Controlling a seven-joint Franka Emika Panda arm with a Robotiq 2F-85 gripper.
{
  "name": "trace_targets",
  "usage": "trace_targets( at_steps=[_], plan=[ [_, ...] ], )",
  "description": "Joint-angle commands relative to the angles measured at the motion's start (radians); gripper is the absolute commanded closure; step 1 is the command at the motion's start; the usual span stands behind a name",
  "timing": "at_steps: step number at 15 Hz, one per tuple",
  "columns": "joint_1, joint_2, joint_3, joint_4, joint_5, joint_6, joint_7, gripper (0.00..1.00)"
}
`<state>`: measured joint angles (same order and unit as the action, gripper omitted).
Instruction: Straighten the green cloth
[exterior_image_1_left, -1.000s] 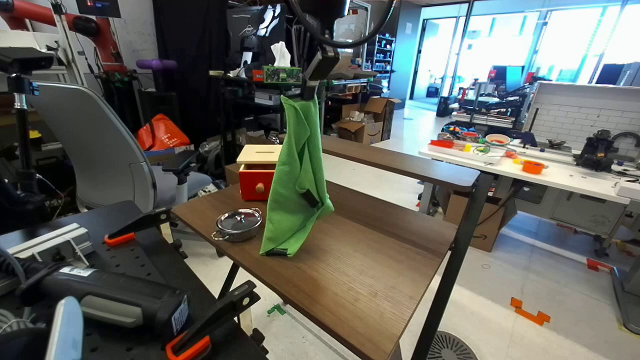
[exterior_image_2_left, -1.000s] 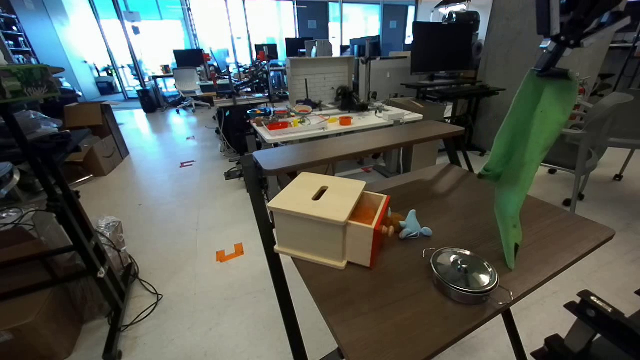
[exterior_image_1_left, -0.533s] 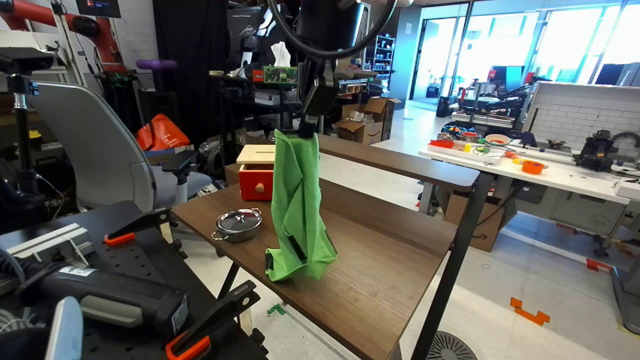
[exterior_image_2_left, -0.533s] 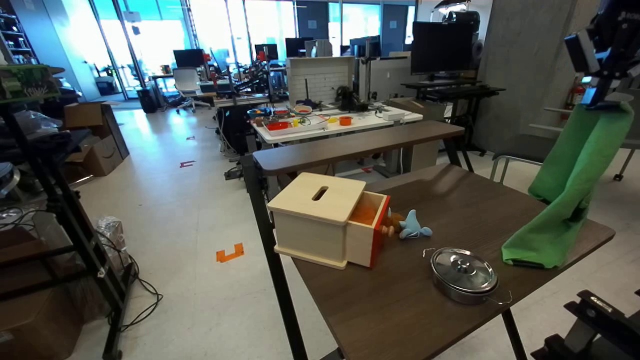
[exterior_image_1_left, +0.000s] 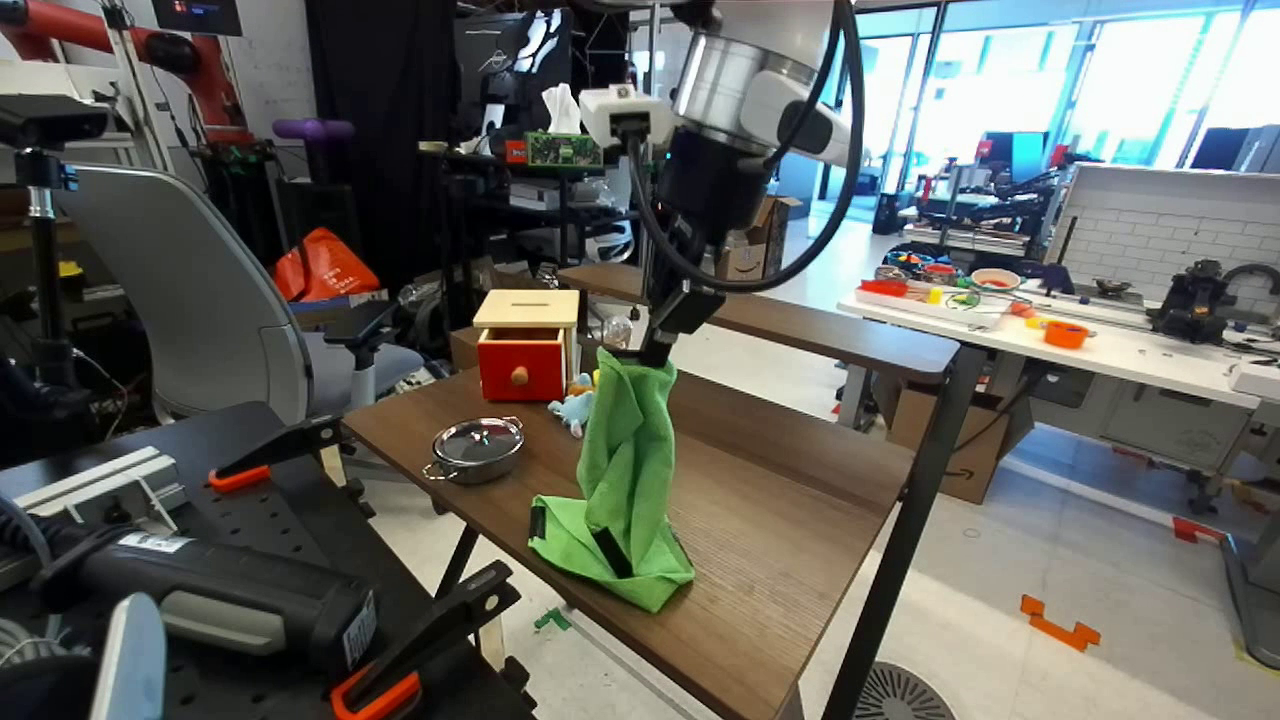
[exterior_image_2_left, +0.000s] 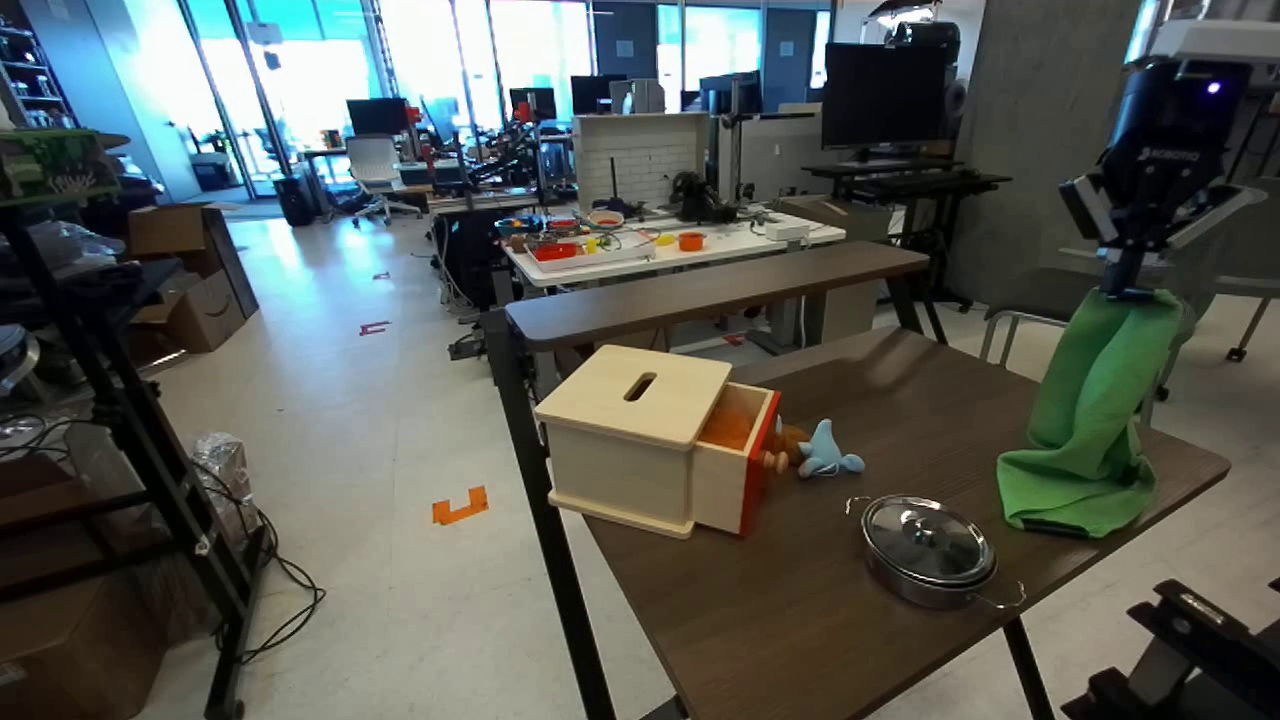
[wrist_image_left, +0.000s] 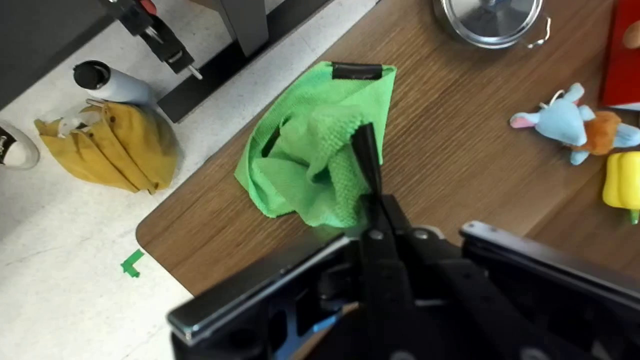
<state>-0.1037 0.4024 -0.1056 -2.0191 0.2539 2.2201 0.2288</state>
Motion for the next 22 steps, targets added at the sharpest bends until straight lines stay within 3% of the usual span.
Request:
trace_targets(
  at_steps=[1,7,22],
  plan=[
    [-0.026,0.144,0.027,0.193,0.068,-0.064,0.002,0.99],
    [-0.031,0.328,0.064,0.439,0.146,-0.06,0.026,0.99],
    [-0.021,0.756,0.061,0.928,0.103,-0.097,0.191,0.99]
  ],
)
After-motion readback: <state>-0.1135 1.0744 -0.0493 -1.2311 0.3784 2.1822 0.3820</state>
